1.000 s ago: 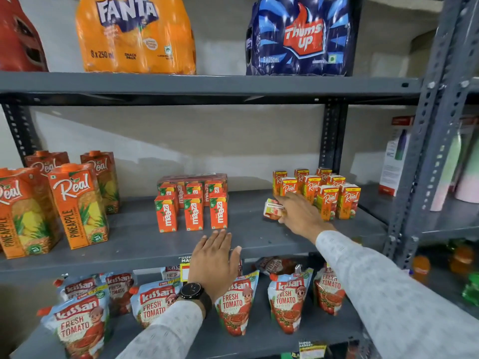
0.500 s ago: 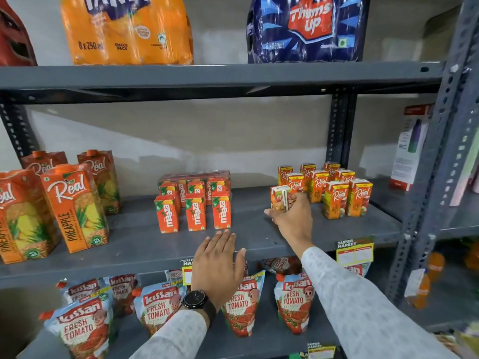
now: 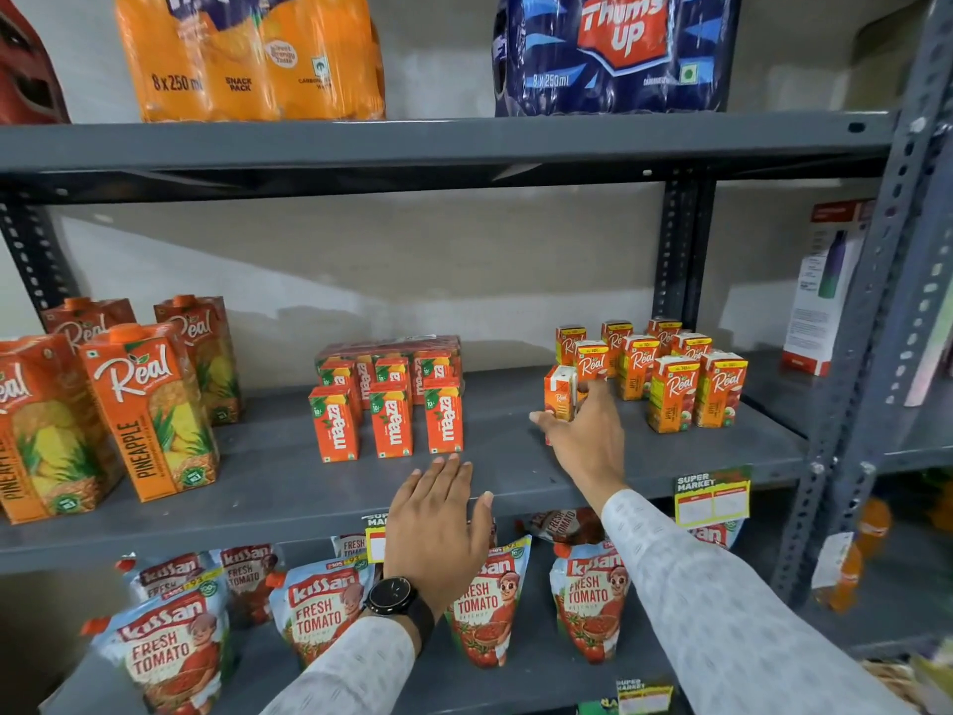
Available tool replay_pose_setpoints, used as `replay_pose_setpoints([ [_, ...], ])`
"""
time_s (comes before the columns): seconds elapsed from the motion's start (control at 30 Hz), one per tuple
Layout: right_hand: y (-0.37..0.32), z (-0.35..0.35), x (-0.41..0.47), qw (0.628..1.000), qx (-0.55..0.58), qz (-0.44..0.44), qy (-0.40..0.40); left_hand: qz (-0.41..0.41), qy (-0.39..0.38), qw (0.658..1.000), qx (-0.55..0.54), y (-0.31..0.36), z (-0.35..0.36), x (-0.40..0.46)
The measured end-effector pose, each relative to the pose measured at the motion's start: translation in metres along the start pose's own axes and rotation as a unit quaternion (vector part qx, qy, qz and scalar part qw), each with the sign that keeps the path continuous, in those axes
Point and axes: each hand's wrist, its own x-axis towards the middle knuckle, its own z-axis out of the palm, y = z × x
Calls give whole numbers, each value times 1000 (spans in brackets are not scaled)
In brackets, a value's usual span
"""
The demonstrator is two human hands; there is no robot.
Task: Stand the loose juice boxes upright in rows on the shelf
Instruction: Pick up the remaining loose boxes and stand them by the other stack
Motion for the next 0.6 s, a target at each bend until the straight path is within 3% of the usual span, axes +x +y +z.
replay_pose_setpoints([
  [0.43,1,-3,2,1000,24,12,2,-2,-3,1000,1,1,0,0],
  [0.6,-6,-1,-4,998,-56,13,28,-1,-6,1000,-4,1,0,0],
])
